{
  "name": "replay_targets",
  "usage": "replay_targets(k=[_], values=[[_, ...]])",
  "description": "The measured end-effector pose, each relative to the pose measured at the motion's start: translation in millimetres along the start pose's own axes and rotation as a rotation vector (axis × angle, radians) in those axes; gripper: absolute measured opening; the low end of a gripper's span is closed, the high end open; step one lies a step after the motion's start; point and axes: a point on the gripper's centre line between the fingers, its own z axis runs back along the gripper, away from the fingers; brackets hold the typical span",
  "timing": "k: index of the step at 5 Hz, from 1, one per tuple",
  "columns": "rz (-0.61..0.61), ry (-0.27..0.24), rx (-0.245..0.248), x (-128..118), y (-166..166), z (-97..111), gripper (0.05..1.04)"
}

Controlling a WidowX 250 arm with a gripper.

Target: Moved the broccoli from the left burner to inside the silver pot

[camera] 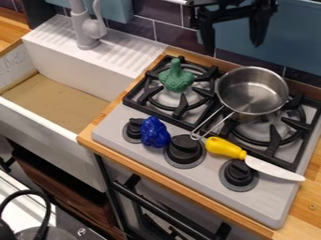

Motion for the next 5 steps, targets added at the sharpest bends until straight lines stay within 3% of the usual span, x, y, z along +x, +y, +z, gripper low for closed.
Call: replay_targets(k=[1,3,4,5], values=[[0.005,0.028,0.023,-1.9,3.9,-11.4,0.999],[0.034,-0.015,0.011,21.7,27.8,-15.4,0.999],[0.046,-0.043,0.028,37.7,41.5,-25.5,0.999],[0.050,-0.026,0.038,45.0,58.4,-26.7,0.999]])
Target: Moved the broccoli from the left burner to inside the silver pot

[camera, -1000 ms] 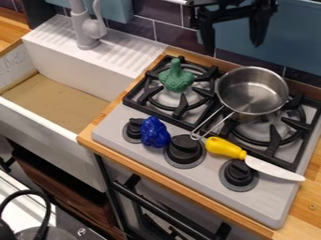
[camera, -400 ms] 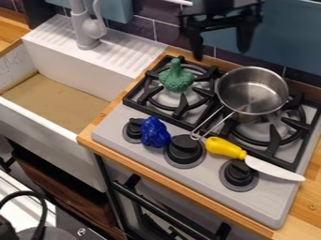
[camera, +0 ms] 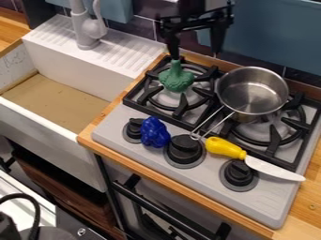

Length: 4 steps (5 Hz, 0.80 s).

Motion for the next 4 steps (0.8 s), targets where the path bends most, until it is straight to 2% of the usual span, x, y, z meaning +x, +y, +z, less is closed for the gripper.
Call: replay_targets(k=[1,2,3,4], values=[[0.027,-0.043,0.000,10.5,7.4,-1.1,0.999],[0.056,-0.057,0.020,14.8,10.1,-8.4,0.999],[0.054,-0.110,0.028,18.6,10.3,-16.1,0.999],[0.051,-0.146,0.069,16.4,8.0,-34.2,0.999]])
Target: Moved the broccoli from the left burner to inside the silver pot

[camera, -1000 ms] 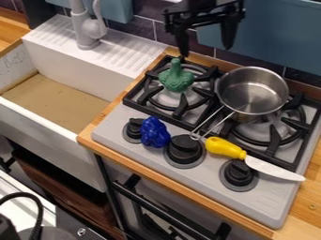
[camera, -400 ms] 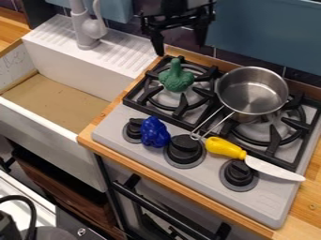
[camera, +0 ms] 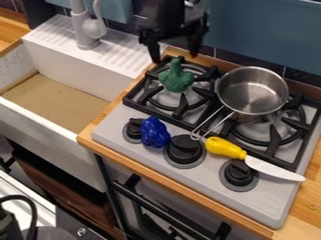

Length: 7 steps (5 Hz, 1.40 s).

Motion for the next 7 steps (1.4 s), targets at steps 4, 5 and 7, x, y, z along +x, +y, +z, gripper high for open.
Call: replay_targets(k=[4,5,7], values=[[0.018,-0.020,0.038,-1.9,-1.5,-13.2,0.999],[0.041,-0.024,0.049,0.6,2.6,-14.2,0.999],[0.048,-0.027,0.074,2.4,4.6,-22.4,0.969]])
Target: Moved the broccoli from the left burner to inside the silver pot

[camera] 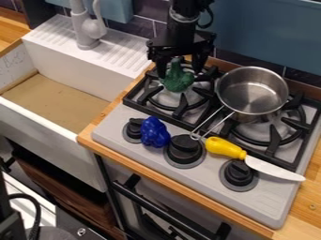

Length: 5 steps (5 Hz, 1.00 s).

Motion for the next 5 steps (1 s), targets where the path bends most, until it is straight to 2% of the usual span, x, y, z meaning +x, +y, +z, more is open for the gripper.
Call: replay_targets(k=[2,3,4,5], values=[[0.020,-0.008,0.010,3.5,-4.9,-3.9,0.427],[0.029,-0.009,0.013,4.8,-5.6,-2.1,0.303],[0.053,0.000,0.025,2.1,-5.8,-0.4,0.300],[0.102,0.047,0.067,-4.1,-2.8,5.7,0.300]])
